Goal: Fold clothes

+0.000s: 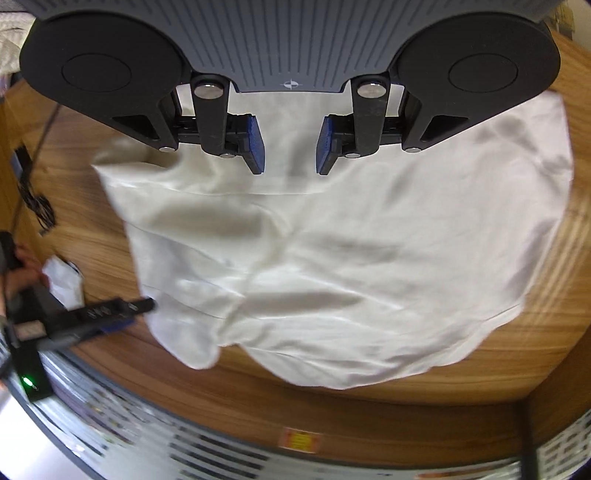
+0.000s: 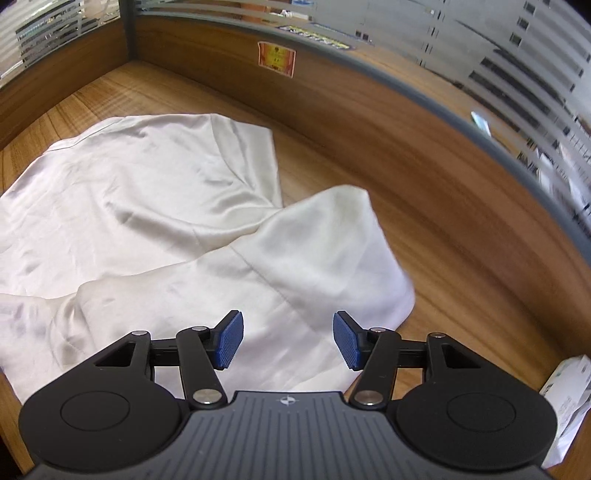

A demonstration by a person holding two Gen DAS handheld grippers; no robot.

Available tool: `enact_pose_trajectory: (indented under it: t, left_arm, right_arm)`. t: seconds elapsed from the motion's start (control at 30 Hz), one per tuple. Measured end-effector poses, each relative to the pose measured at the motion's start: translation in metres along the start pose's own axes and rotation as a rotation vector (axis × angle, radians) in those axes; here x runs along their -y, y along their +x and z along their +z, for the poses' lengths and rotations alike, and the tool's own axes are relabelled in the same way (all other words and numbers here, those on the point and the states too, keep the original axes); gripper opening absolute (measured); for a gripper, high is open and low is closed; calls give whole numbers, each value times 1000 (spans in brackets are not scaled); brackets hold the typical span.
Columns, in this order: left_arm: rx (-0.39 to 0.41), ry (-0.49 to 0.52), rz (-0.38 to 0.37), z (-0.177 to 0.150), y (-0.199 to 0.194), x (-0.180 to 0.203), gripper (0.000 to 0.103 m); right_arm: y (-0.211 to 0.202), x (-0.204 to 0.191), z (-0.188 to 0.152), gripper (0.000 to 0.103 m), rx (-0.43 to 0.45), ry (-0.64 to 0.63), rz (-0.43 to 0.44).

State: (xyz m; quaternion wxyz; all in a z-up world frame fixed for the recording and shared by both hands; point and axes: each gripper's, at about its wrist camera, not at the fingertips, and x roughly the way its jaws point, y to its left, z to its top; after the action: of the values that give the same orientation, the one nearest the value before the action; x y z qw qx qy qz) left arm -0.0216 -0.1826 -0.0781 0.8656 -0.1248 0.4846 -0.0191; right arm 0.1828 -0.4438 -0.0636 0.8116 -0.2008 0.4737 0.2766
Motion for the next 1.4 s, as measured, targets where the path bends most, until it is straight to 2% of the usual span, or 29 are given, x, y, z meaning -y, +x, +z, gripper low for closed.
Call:
enact_pose_trajectory:
  t: [0.23,0.4,0.5,0.7,0.9,1.13,1.33,1.4]
  left_arm:
    - [-16,-78,167,6,0,-54,41]
    - [-7,-85,238,14,-5,-94,43]
    - [-28,-84,261,19,-2,-120,44]
    - [-58,-82,273,29,5,-163,44]
    - [-59,-78,268,38,12,-183,44]
    - [-63,-40,260,44,22,-196,44]
    - [-58,-7,234,48,29,-205,44]
    - [-58,-4,232,51,30,-208,44]
  right_arm:
    - [8,-11,25,61,-25,-24,25]
    - [24,-25,65,61,-29,-43,51]
    - [35,-36,89,61,-23,-45,57]
    - [70,-76,137,61,-12,-120,65]
    - [102,-111,172,61,-15,-217,92]
    - [134,-139,208,61,-8,-425,98]
    - [152,-152,240,60,0,-584,168]
    - [159,-157,248,56,-16,-625,181]
